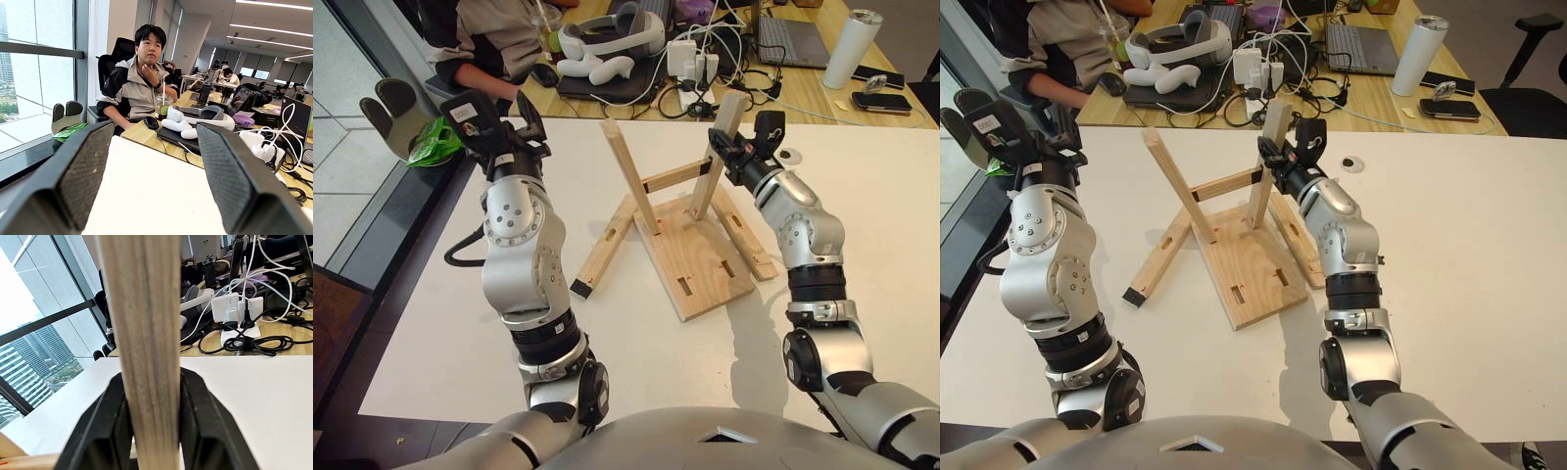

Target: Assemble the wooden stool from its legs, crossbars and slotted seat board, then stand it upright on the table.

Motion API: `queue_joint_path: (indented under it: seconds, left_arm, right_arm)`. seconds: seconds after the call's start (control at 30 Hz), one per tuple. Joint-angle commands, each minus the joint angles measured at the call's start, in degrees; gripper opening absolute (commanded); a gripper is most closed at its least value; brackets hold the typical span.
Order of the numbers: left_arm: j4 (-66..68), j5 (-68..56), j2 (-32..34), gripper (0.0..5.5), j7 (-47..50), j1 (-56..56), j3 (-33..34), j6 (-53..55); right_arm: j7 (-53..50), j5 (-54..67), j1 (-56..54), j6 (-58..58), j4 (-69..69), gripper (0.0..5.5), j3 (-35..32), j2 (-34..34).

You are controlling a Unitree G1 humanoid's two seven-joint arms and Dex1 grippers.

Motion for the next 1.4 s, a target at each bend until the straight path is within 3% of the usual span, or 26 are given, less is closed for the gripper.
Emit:
queue_joint_path:
  seconds: [0.03, 0.2, 0.3, 0.5, 0.67, 0.8, 0.97, 1.13, 1.3, 1.4]
  left_arm:
    - [-0.85, -0.50, 5.82, 3.09, -4.20, 1.04, 0.96, 2.80]
    - [0.37, -1.99, 11.95, 3.09, -9.30, 0.62, 2.67, 5.56]
    - [-0.24, -4.61, 17.18, 3.09, -15.74, 1.47, 1.53, 10.21]
    - [-4.02, -13.05, 38.64, 3.09, -36.28, 10.72, -4.18, 25.47]
    - [-8.98, -20.77, 46.46, 3.09, -45.19, 11.86, -6.88, 34.16]
    - [-9.43, -20.36, 50.34, 3.09, -45.65, 13.33, -13.21, 33.82]
    - [-6.14, -18.01, 47.90, 3.09, -41.32, 12.38, -19.00, 33.64]
    - [-1.93, -17.61, 44.36, 3.09, -38.91, 8.53, -20.77, 33.40]
    - [1.78, -18.71, 38.48, 3.09, -37.08, 4.58, -18.74, 34.82]
    - [3.20, -18.78, 36.20, 3.09, -36.13, 3.12, -18.26, 35.43]
  right_arm:
    - [-3.80, -0.02, 3.87, 1.75, -7.86, 1.80, -0.66, 0.26]
    - [-11.60, -4.80, 6.18, -1.01, -10.68, 2.84, -1.31, 0.54]
    - [-11.52, -1.40, 7.44, 3.36, -16.18, 2.95, -2.77, -0.27]
    - [3.40, 14.46, 9.34, 22.32, -32.29, 2.95, -10.61, -20.12]
    - [24.31, 33.36, 16.60, 32.04, -47.85, 2.95, -11.22, -36.07]
    - [32.51, 34.17, 24.44, 31.75, -54.41, 2.95, -3.45, -42.36]
    - [43.59, 22.63, 27.61, 23.40, -54.86, 2.95, 9.49, -51.96]
    - [51.73, 15.35, 28.05, 16.59, -51.33, 2.95, 18.34, -55.40]
    - [59.40, 8.76, 26.07, 12.80, -43.87, 2.95, 27.45, -56.46]
    - [60.22, 3.12, 20.95, 11.89, -35.48, 2.95, 32.43, -53.14]
